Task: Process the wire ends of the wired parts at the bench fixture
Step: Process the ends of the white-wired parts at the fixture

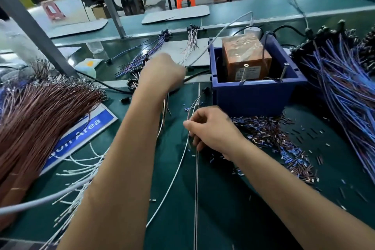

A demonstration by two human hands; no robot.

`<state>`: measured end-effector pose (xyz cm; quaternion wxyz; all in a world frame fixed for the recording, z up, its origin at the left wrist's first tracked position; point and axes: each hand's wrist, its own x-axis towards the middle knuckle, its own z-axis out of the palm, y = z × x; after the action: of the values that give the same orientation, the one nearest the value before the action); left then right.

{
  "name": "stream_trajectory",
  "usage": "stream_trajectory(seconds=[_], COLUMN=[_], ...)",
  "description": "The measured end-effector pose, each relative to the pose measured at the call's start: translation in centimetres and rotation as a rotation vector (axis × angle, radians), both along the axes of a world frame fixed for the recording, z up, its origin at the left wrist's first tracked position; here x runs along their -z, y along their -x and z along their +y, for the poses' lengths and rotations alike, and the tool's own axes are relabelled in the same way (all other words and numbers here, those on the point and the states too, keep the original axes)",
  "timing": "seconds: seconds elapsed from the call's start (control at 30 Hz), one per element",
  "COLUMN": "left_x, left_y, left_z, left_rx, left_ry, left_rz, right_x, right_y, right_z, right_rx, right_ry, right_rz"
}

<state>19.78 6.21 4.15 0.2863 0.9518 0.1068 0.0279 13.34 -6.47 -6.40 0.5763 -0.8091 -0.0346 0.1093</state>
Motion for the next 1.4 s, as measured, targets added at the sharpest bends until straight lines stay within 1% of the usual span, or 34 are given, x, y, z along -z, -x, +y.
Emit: stream_trajectory(seconds=[0.07, 0.1, 0.13, 0.17, 0.23, 0.27, 0.33, 0.4, 0.5, 0.6, 0.67, 0.73, 0.8, 0.83, 0.87, 1.0, 1.07, 1.2, 1.3, 1.4], left_x=[-1.7, -2.3, -2.7, -2.9, -2.5, -2.2, -1.4, -0.5, 1.0, 3.0, 4.6, 6.1, 7.6, 8.2, 8.8, 9.6, 9.8, 10.7, 11.5, 12.2], left_y=[0.6, 1.0, 1.3, 1.6, 1.9, 2.0, 2.0, 2.0, 2.4, 3.8, 4.6, 5.5, 6.2, 6.5, 6.6, 6.6, 6.4, 5.8, 5.3, 5.0], left_z=[-0.6, -1.1, -1.7, -2.5, -4.1, -5.0, -6.1, -6.7, -7.2, -8.4, -9.2, -10.0, -10.6, -10.8, -11.1, -11.3, -10.8, -10.1, -9.8, -9.7], left_rx=[0.045, 0.055, 0.078, 0.107, 0.126, 0.122, 0.095, 0.068, 0.069, 0.204, 0.323, 0.44, 0.539, 0.575, 0.598, 0.629, 0.678, 0.772, 0.751, 0.673], left_ry=[0.348, 0.523, 0.692, 0.868, 1.186, 1.305, 1.462, 1.524, 1.465, 1.287, 1.037, 0.683, 0.368, 0.276, 0.224, 0.16, 0.139, 0.035, 0.119, 0.34], left_rz=[-0.048, -0.072, -0.096, -0.126, -0.2, -0.236, -0.31, -0.375, -0.506, -0.695, -0.859, -0.974, -0.992, -0.975, -0.954, -0.875, -0.791, -0.64, -0.582, -0.525], right_x=[-0.2, -0.4, -0.7, -1.1, -1.9, -2.1, -2.2, -2.1, -1.6, -1.3, -1.2, -1.1, -1.0, -1.0, -1.0, -1.0, -0.8, -0.4, -0.3, 0.1], right_y=[0.1, 0.2, 0.3, 0.4, 0.7, 0.7, 0.5, 0.3, -0.1, -0.5, -0.4, -0.3, -0.1, 0.0, 0.0, 0.1, 0.1, 0.0, -0.1, -0.2], right_z=[-0.3, -0.4, -0.4, -0.3, -0.1, -0.2, -0.8, -2.4, -5.5, -9.2, -11.4, -13.1, -14.2, -14.4, -14.7, -15.0, -15.4, -16.6, -17.1, -17.3], right_rx=[0.049, 0.074, 0.073, 0.045, -0.013, -0.015, -0.012, -0.06, -0.113, -0.143, -0.124, -0.072, -0.04, -0.035, -0.033, -0.052, -0.029, 0.004, 0.007, 0.066], right_ry=[0.175, 0.169, 0.071, -0.103, -0.475, -0.621, -0.791, -0.825, -0.681, -0.494, -0.376, -0.296, -0.26, -0.243, -0.22, -0.125, -0.103, -0.064, -0.025, -0.057], right_rz=[-0.189, -0.268, -0.292, -0.26, -0.119, -0.052, 0.053, 0.079, 0.016, -0.041, -0.075, -0.094, -0.115, -0.133, -0.154, -0.217, -0.218, -0.238, -0.252, -0.256])
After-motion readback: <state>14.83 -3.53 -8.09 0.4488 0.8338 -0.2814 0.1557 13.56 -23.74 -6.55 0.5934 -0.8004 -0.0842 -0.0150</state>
